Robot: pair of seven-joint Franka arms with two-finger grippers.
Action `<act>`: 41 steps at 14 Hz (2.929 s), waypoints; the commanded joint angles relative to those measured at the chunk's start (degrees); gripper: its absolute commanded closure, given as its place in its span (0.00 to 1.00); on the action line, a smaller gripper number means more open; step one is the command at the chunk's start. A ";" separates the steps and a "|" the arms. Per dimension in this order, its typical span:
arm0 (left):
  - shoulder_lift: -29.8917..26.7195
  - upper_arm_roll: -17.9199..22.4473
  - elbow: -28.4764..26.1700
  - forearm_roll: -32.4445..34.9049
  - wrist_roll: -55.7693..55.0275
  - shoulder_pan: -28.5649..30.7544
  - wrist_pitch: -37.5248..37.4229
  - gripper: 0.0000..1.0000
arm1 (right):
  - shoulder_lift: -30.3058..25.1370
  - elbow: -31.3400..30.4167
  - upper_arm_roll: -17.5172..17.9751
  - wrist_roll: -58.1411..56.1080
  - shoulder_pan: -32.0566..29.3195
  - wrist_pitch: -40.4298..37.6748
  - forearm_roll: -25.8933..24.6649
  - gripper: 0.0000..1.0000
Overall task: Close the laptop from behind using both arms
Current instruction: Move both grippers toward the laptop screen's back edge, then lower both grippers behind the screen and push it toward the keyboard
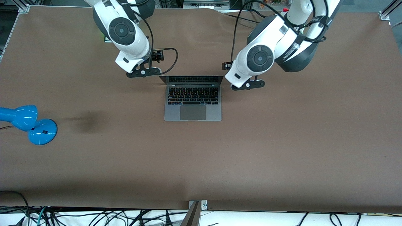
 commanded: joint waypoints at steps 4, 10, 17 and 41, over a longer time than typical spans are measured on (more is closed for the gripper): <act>4.83 0.01 2.52 -3.09 -7.43 -3.69 2.20 0.39 | 4.45 -0.63 1.49 4.40 2.85 5.98 0.98 1.00; 8.52 0.01 2.61 -2.30 -10.07 -6.07 5.46 1.00 | 7.18 0.25 1.40 4.31 2.76 10.82 -1.04 1.00; 13.97 0.97 8.05 -2.12 -9.45 -5.90 5.64 1.00 | 9.38 3.41 -0.44 4.22 1.89 11.18 -1.31 1.00; 23.55 5.20 13.77 3.23 -9.45 -6.25 13.28 1.00 | 26.07 16.42 -2.55 4.22 1.89 14.96 -13.00 1.00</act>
